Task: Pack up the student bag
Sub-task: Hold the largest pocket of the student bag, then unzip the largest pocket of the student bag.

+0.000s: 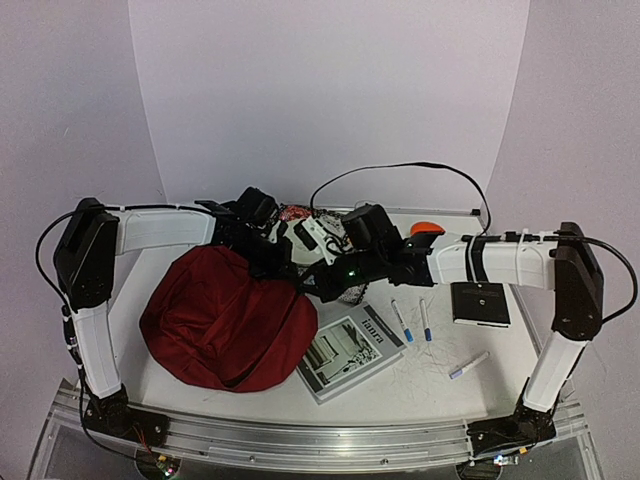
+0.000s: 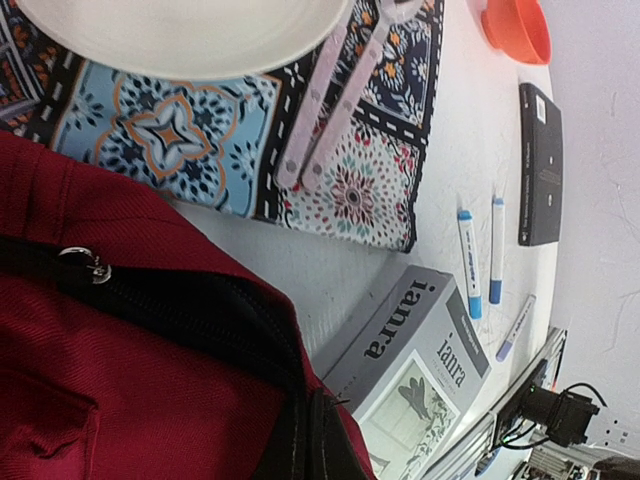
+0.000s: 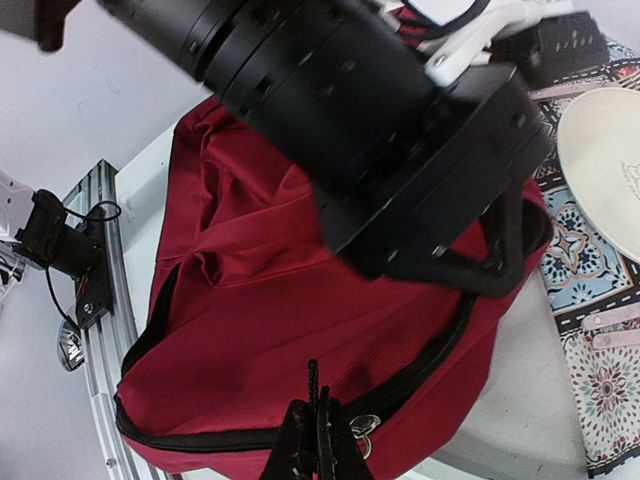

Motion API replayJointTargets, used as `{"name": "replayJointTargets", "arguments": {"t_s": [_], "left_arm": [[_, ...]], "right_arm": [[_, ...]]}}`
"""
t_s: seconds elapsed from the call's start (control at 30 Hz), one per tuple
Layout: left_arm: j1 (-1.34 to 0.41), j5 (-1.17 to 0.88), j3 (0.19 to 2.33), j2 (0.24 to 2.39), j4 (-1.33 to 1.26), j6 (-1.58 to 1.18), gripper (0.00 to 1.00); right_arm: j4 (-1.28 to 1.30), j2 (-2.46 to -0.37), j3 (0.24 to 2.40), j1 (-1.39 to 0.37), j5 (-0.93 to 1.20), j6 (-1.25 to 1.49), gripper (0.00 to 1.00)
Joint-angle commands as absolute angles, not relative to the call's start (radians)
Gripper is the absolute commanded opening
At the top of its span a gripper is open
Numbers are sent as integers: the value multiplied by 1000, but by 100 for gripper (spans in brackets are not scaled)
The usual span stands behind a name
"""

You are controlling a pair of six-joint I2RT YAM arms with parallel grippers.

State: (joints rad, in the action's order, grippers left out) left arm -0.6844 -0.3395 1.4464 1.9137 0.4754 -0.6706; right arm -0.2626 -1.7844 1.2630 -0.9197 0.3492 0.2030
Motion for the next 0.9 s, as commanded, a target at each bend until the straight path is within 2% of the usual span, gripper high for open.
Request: {"name": "replayJointTargets", "arguments": {"t_s": [0.0, 0.67, 0.87], "left_arm": [[-633, -254, 1505, 1897, 453, -648, 0], [-452, -149, 1546, 1888, 469, -615, 0], [-441, -177, 1494, 1811, 474, -611, 0]], "right_arm": [[-265, -1733, 1240, -958, 371, 218, 0], [-267, -1750, 1221, -1078, 329, 271, 0], [-278, -1759, 1232, -1085, 282, 274, 0]]}}
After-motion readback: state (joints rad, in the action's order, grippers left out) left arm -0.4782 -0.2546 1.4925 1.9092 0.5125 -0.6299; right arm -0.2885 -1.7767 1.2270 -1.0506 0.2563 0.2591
